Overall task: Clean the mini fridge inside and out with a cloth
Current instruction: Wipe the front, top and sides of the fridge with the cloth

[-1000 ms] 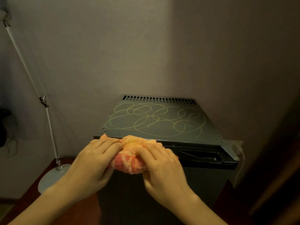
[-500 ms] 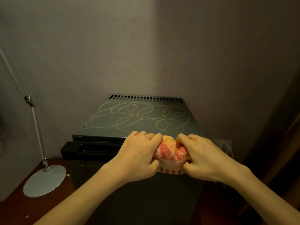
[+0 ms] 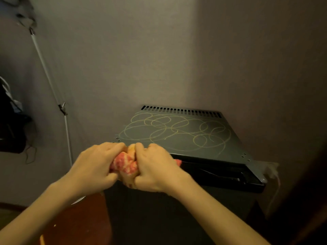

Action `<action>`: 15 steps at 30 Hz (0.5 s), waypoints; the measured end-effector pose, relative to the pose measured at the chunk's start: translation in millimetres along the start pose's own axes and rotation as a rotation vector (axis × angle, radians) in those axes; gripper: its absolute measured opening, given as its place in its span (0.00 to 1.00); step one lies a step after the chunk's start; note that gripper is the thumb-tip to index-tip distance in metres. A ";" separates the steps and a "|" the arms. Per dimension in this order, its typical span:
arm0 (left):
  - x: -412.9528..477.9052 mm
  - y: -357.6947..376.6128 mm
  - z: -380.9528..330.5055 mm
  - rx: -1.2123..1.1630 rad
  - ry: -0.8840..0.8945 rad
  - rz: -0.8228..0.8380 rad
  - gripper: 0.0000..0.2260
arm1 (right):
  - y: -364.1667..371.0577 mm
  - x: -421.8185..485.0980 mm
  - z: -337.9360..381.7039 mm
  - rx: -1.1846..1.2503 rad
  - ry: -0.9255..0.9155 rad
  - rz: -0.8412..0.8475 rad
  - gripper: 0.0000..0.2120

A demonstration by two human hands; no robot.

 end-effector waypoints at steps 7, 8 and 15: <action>-9.2 -2.5 3.9 0.070 0.045 -0.025 0.25 | -4.2 -5.2 9.2 0.024 0.010 -0.109 0.19; -8.8 -1.7 -1.0 0.084 0.061 -0.040 0.25 | -6.7 -10.8 6.8 0.014 0.008 -0.126 0.19; 8.2 11.2 -53.6 0.101 0.113 -0.066 0.28 | -20.7 -47.8 -32.2 -0.038 0.051 -0.145 0.18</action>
Point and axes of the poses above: each hand's wrist, its own x-axis towards the middle knuckle, its own y-axis out of the palm, z = x × y, the point moved 8 cm from there along x, towards the middle knuckle, and after that the axes turned 4 degrees about y, right-handed, at the moved point
